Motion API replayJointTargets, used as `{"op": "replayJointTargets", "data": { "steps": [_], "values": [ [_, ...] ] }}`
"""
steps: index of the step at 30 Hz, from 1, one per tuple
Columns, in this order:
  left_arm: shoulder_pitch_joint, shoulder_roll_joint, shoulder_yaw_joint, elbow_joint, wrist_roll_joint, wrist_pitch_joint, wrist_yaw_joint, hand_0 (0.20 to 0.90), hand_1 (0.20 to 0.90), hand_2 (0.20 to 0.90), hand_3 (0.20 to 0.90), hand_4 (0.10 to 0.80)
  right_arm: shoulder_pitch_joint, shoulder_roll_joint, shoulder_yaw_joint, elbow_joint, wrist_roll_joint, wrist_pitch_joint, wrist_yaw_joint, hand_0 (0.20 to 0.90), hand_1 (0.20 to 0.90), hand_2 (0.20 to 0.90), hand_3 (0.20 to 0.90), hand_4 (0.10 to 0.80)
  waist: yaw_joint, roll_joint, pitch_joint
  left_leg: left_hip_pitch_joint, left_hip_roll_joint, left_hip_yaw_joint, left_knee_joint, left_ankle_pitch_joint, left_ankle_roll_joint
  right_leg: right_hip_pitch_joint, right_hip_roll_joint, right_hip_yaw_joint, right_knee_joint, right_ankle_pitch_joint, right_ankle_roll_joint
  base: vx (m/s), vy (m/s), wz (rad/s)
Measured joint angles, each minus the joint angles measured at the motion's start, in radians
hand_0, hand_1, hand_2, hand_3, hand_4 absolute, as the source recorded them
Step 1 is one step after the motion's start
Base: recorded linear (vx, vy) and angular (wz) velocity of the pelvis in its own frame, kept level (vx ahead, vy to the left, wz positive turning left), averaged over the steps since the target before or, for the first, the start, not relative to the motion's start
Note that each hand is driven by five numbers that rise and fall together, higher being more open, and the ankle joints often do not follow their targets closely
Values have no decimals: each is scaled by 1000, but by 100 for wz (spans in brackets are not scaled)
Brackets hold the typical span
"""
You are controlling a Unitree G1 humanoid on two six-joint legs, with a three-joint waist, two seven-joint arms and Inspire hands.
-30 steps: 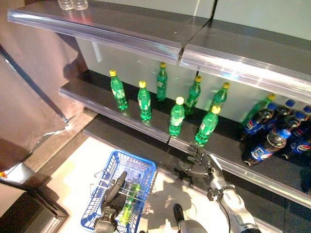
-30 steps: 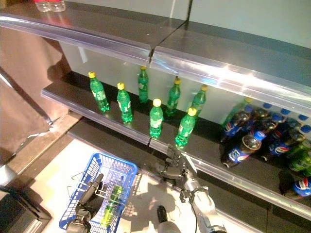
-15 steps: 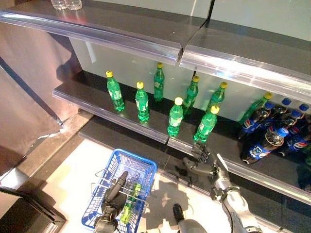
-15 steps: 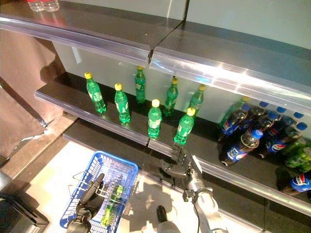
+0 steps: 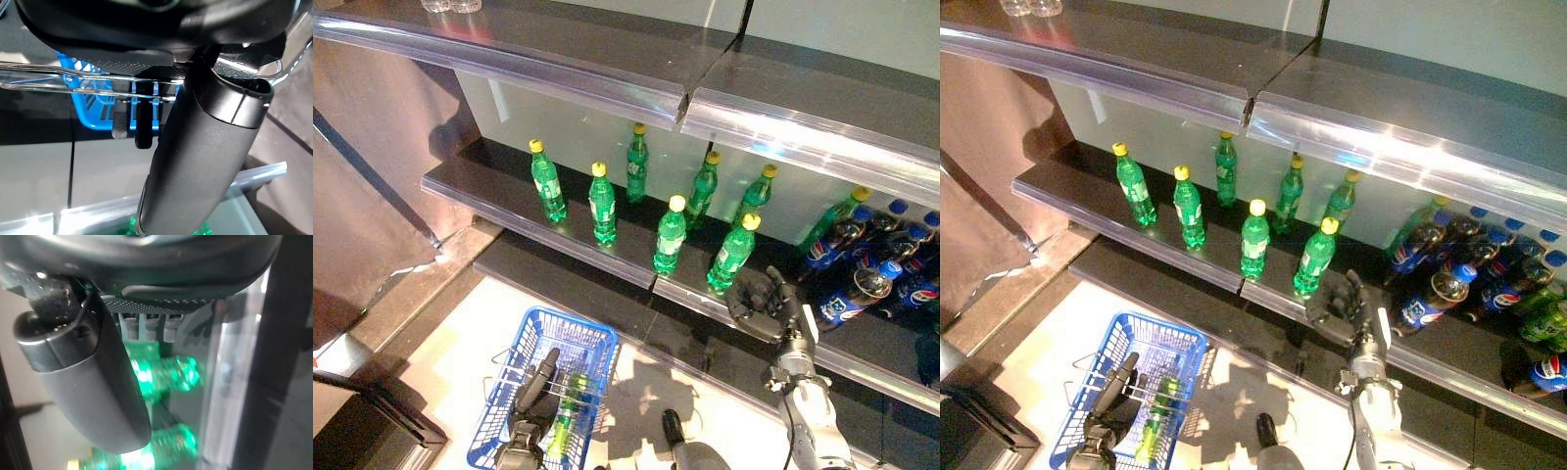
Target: Pick up the drink and place into the basket.
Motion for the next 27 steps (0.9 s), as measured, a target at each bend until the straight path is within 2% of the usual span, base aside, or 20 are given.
{"op": "replayJointTargets", "data": {
  "steps": [6,13,18,21,24,27],
  "values": [
    [1,0,5,0,0,2,1,300,300,300,200,100,1,-5,-57,0,-3,-8,-23,900,900,900,900,800,-1,0,0,-1,1,0,0,0,0,0,0,-1,0,2,0,41,-23,0],
    [1,0,5,0,0,3,0,300,300,300,200,100,-1,-25,-57,0,-2,-8,-24,900,900,900,900,800,7,2,1,-2,6,-1,0,0,-1,0,0,-3,0,2,0,53,-47,1],
    [3,2,9,0,24,19,0,300,300,300,200,100,-3,-66,-63,0,1,-8,-23,900,900,900,900,800,28,16,10,-7,8,-8,0,1,-1,-1,-1,-10,0,0,0,50,-77,4],
    [-1,6,7,0,36,21,0,300,300,300,200,100,-24,-78,-66,0,0,-8,-30,900,900,900,900,800,28,24,18,-50,6,-23,19,0,-1,-22,-8,-24,0,3,-1,-162,-64,16],
    [-43,43,-8,-5,33,21,-1,300,300,300,200,100,-112,-105,-66,4,4,-9,-51,900,900,900,900,800,31,19,72,-140,-2,-34,72,1,-1,-86,-20,-28,1,31,-4,-169,-61,13],
    [-71,51,-12,-6,32,17,-1,300,300,300,200,100,-162,-112,-65,6,8,-16,-65,900,900,900,900,800,34,21,120,-186,-2,-43,100,1,-2,-110,-23,-33,1,41,-8,-98,-85,12]
  ]
}}
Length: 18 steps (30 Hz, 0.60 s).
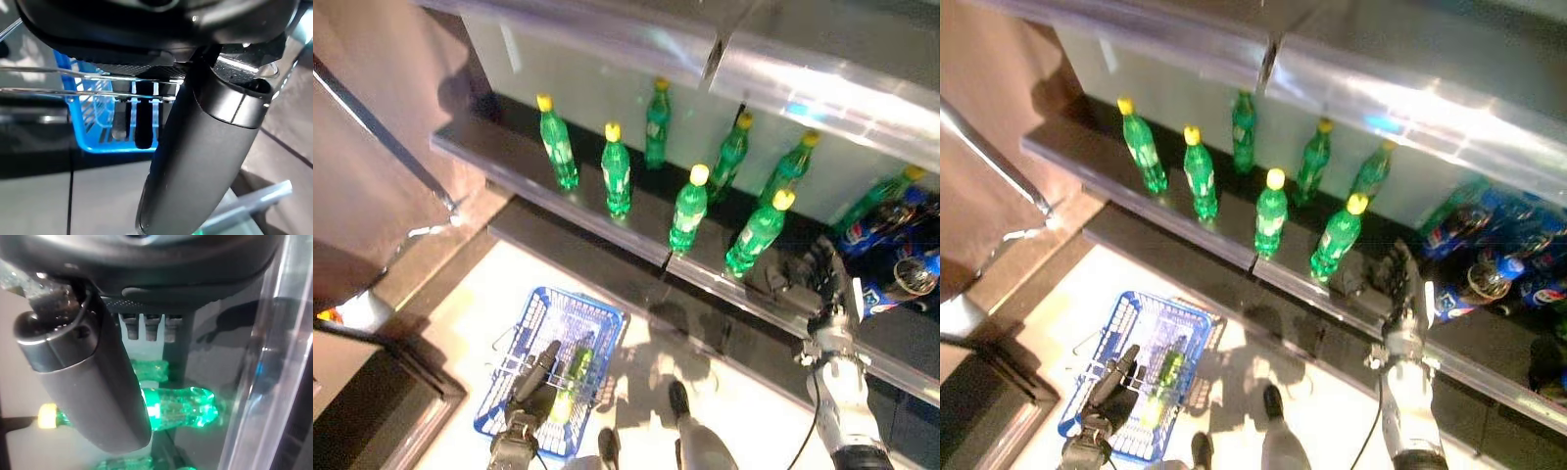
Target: Pick up the drink and place into the basket.
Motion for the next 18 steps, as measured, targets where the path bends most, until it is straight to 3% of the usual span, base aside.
{"op": "replayJointTargets", "data": {
  "steps": [8,18],
  "values": [
    [-56,9,-3,-33,-39,-4,0,300,300,300,200,100,-62,-20,1,15,20,-29,-61,900,900,900,900,800,22,-4,99,-90,6,-32,43,3,-15,-60,5,-34,0,9,-18,-58,-68,13],
    [-72,27,-25,-33,-50,-4,-1,300,300,300,200,100,-120,-22,1,16,19,-50,-88,900,900,900,900,800,25,-9,118,-114,10,-41,54,1,-18,-74,7,-46,0,18,-24,-4,-9,3]
  ]
}}
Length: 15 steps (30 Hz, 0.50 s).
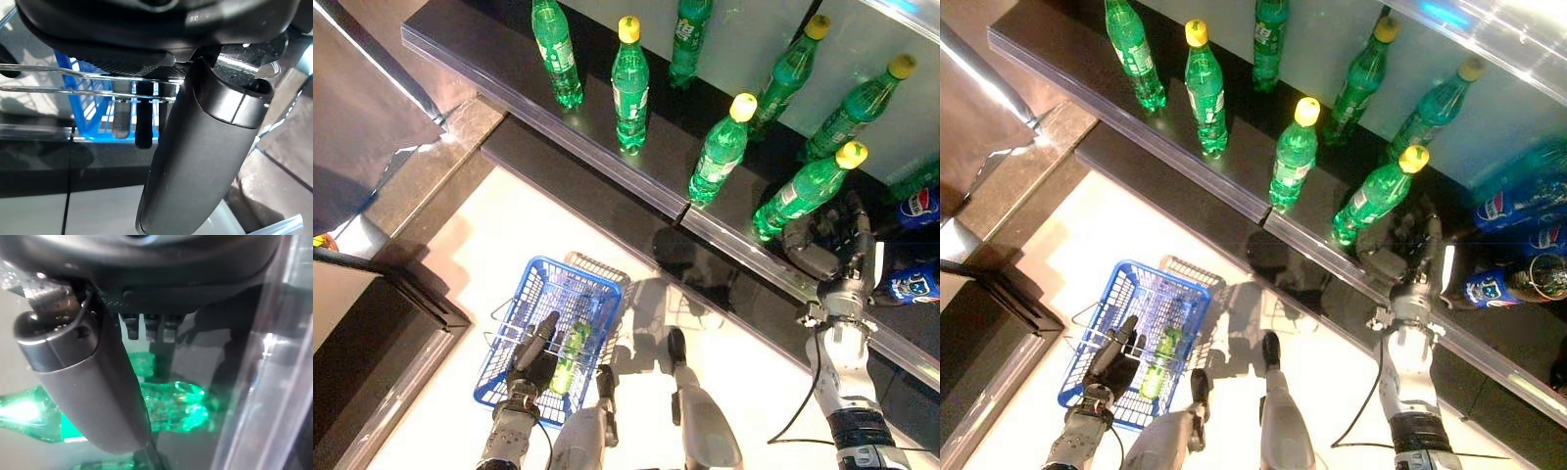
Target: Pick up the drink and place into the basket.
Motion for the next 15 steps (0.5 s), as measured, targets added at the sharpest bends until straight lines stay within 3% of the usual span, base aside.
{"op": "replayJointTargets", "data": {
  "steps": [10,15],
  "values": [
    [-58,4,-7,0,-19,-1,-2,300,300,300,200,100,-49,-58,0,0,-10,4,0,900,900,900,900,800,0,0,6,-16,0,-3,4,0,0,-13,0,-3,0,1,-2,0,0,0],
    [-77,4,-11,0,-23,0,-2,300,300,300,200,100,-105,-77,11,1,-10,48,15,900,900,900,900,800,1,1,9,-15,5,-4,2,2,-4,-13,4,-5,0,2,-3,6,-3,0]
  ]
}}
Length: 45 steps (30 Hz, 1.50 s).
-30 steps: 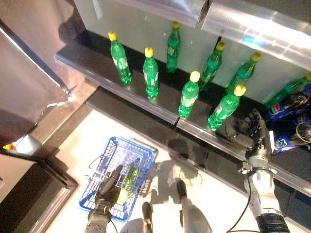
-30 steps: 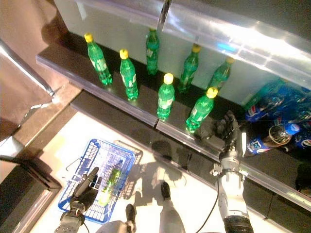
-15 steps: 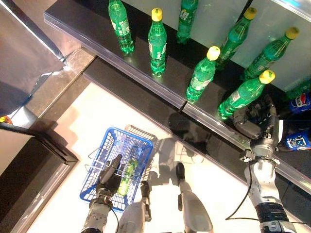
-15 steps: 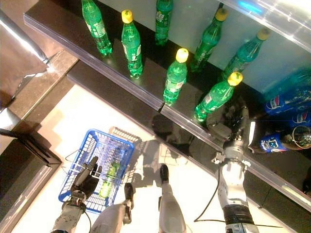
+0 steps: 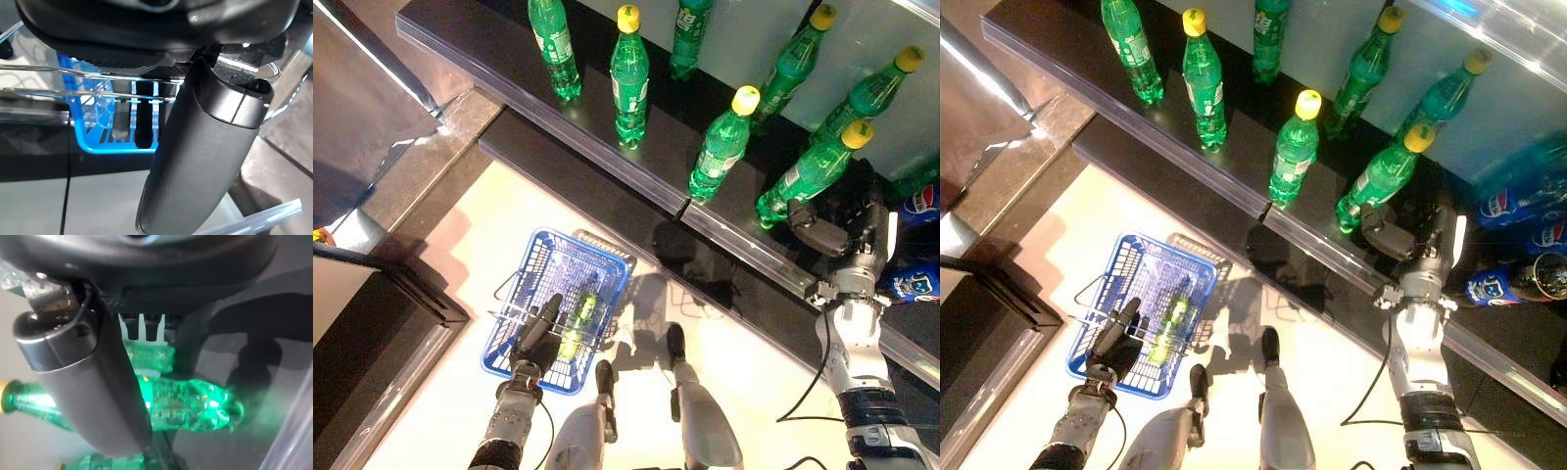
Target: Pick up the drink and place into the basket.
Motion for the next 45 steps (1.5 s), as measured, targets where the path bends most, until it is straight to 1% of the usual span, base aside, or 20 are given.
{"op": "replayJointTargets", "data": {
  "steps": [4,10,14,18,26,31,32,33,37,45],
  "values": [
    [-6,0,0,0,-3,0,0,300,300,300,200,100,-16,-2,2,4,1,18,17,900,900,900,900,800,9,0,0,1,0,-4,1,1,-1,4,0,-3,0,0,-1,4,-4,2],
    [-15,10,-1,1,-5,1,0,300,300,300,200,100,-71,-35,20,112,16,55,32,900,900,900,900,800,35,1,0,0,2,-20,1,6,-8,11,-1,-19,0,1,-4,-6,2,7],
    [-16,28,-5,2,-6,1,0,300,300,300,200,100,-98,-36,20,162,112,71,54,900,900,900,900,800,51,3,5,-3,5,-30,1,9,-12,12,0,-30,0,1,-8,-8,4,7],
    [-15,37,-5,5,-12,1,0,300,300,300,200,100,-119,-35,20,183,159,73,67,900,900,900,900,800,51,7,15,-4,5,-32,2,10,-12,12,0,-32,0,1,-8,0,1,1],
    [-16,38,-6,6,-14,1,0,300,300,300,200,100,-127,-35,20,188,159,73,72,900,900,900,900,800,52,7,18,-8,5,-36,5,11,-13,13,0,-35,0,1,-9,2,2,1],
    [-23,38,-20,6,-20,1,0,300,300,300,200,100,-156,-36,20,197,164,75,72,900,900,900,900,800,51,10,29,-17,5,-51,18,11,-13,16,-2,-50,0,3,-12,10,8,8],
    [-22,39,-33,6,-26,1,0,300,300,300,200,100,-166,-36,20,197,171,75,72,571,571,571,516,416,52,11,31,-17,5,-53,17,12,-15,16,-2,-51,0,3,-12,6,9,4],
    [-22,39,-37,6,-26,1,0,300,300,300,200,100,-168,-36,20,197,176,75,72,300,300,300,200,100,52,11,31,-17,5,-53,17,12,-15,16,-2,-52,0,3,-12,0,0,0],
    [-25,39,-41,6,-27,2,0,300,300,300,200,100,-208,-36,20,230,206,74,71,300,300,300,200,100,52,11,31,-17,5,-55,18,13,-15,17,-2,-53,0,4,-13,0,0,0],
    [-30,39,-43,6,-28,2,0,300,300,300,200,100,-209,-36,20,233,225,72,64,300,300,300,200,100,52,18,35,-17,5,-55,17,13,-15,17,-2,-53,0,4,-13,0,0,0]
  ]
}}
